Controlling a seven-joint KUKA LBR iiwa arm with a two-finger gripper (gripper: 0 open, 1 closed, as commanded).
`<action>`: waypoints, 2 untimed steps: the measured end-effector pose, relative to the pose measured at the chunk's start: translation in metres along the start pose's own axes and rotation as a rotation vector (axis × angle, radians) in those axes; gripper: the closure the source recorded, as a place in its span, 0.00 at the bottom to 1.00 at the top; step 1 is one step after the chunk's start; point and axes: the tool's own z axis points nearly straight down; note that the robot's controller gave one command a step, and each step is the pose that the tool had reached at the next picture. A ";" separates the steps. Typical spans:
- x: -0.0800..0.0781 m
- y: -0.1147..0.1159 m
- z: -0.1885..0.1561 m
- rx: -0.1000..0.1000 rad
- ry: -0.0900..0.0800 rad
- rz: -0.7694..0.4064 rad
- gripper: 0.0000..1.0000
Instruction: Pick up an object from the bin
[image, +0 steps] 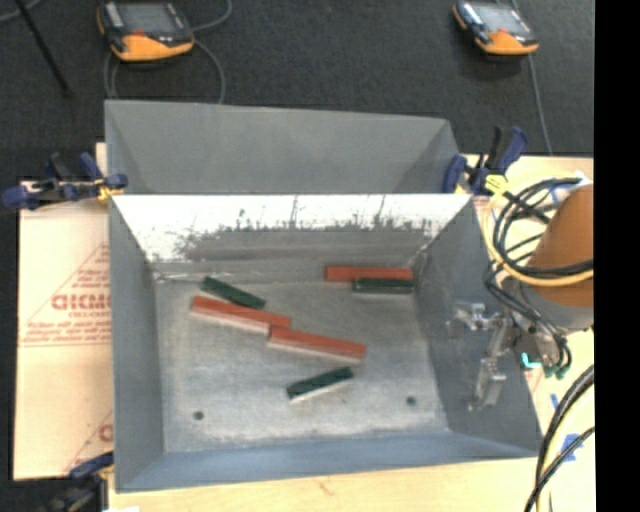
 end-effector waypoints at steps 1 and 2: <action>-0.004 0.054 0.080 -0.002 -0.003 -0.381 0.00; -0.062 0.145 0.066 -0.001 -0.014 -0.483 0.00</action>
Offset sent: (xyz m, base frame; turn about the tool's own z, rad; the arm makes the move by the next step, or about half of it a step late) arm 0.0041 0.0537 -0.0783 -0.3803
